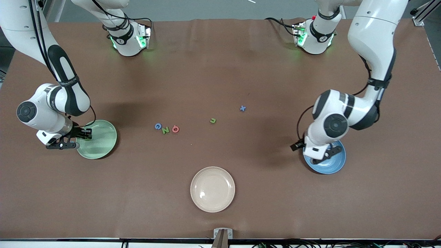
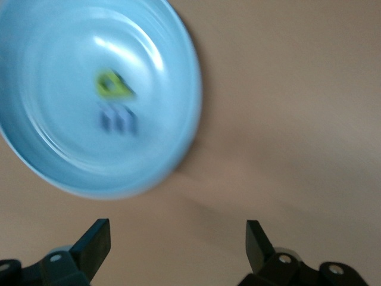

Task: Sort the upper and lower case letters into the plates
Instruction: 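Open both grippers to drop m and B onto their plates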

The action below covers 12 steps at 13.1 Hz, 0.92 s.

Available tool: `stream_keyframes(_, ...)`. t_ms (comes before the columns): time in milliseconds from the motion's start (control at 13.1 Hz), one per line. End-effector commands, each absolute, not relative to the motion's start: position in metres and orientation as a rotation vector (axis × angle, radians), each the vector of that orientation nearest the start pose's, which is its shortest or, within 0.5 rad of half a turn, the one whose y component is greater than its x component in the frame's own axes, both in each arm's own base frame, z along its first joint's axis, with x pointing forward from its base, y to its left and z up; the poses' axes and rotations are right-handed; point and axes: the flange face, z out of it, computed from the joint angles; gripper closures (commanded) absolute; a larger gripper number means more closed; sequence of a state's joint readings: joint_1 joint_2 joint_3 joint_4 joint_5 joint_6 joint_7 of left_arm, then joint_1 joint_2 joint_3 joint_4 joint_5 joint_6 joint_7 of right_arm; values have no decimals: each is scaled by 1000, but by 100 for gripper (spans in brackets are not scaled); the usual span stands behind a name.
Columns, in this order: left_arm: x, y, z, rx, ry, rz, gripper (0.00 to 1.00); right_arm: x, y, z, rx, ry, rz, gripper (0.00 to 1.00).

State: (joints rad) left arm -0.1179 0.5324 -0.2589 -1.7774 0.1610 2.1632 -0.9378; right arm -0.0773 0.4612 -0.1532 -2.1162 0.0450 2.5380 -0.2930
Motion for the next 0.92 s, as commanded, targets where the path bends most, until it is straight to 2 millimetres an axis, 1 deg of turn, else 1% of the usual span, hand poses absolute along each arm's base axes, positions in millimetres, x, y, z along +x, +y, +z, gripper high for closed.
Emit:
stream_keyframes(0,567,-278,259,-2999,-773,168,1,566,-134,208,-3161,-46,47,0)
stream_keyframes(76,553,-299,256,-3011,-781,158,1,571,-134,225,-3154,-46,54,0)
stream_keyframes(153,535,-329,253,-3018,-773,147,1,578,-134,249,-3143,-44,73,0)
stream_keyframes(229,521,-353,251,-3019,-803,135,1,586,-129,283,-3125,-52,113,0)
stream_keyframes(305,510,-370,245,-3009,-861,133,1,596,-118,316,-3109,-82,155,0)
stream_keyframes(382,501,-382,241,-2990,-907,139,1,605,-102,345,-3099,-90,194,0)
stream_keyframes(458,486,-394,232,-2967,-943,150,0,616,-76,376,-3098,-57,241,0)
stream_keyframes(534,471,-403,224,-2958,-985,146,0,622,-48,398,-3106,-8,274,0)
stream_keyframes(611,452,-411,215,-2951,-1018,129,1,622,-21,414,-3117,69,289,0)
stream_keyframes(687,438,-413,204,-2932,-1082,91,4,619,15,423,-3129,143,284,0)
stream_keyframes(840,421,-416,190,-2866,-1181,-6,10,609,77,421,-3145,301,317,0)
